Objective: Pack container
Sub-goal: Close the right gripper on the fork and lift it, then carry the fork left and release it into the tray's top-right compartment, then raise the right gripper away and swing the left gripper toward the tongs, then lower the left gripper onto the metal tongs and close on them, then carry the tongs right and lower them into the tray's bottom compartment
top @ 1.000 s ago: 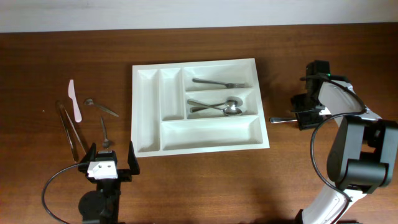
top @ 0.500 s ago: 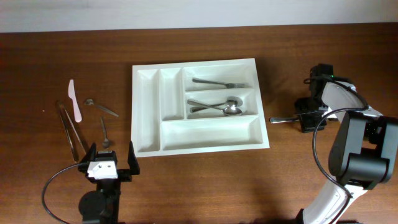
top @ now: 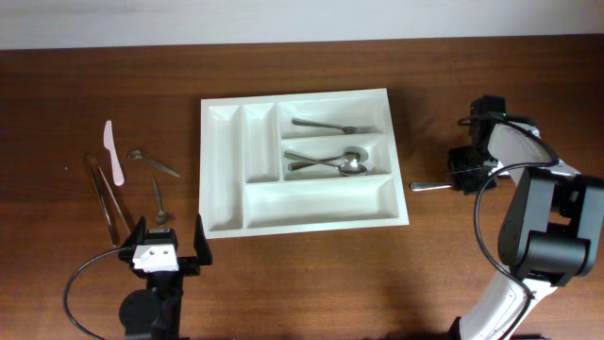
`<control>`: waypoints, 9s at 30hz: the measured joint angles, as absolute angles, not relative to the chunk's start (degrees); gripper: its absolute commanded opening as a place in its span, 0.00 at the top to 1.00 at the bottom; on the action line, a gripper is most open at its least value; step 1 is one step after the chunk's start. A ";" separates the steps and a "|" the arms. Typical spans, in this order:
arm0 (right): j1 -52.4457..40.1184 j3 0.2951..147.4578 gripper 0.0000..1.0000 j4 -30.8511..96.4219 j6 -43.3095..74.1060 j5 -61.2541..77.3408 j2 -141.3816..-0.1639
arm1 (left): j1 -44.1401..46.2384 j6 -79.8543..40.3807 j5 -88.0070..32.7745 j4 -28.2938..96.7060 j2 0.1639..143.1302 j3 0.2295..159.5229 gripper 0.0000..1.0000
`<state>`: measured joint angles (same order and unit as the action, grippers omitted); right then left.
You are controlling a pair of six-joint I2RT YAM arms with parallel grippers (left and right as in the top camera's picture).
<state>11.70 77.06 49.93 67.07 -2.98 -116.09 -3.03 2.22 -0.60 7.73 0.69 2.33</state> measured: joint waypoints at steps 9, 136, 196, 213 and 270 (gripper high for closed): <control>11.70 77.03 0.96 48.77 61.65 -2.98 -116.09 | -3.03 2.22 -0.60 7.73 0.69 2.33 0.01; 14.48 133.27 0.01 80.82 32.95 -11.88 -130.13 | -3.16 -11.60 9.82 66.15 49.06 62.43 0.01; 14.48 133.27 0.01 80.79 32.93 -11.86 -130.13 | -32.40 -15.27 -0.75 49.36 111.98 75.92 0.16; 14.48 133.27 0.01 80.79 32.91 -11.88 -130.13 | -30.17 -13.02 -1.26 47.03 112.03 75.92 0.28; 14.48 133.27 0.01 80.79 32.77 -11.88 -130.13 | 8.62 24.38 -12.56 70.65 111.22 109.45 0.98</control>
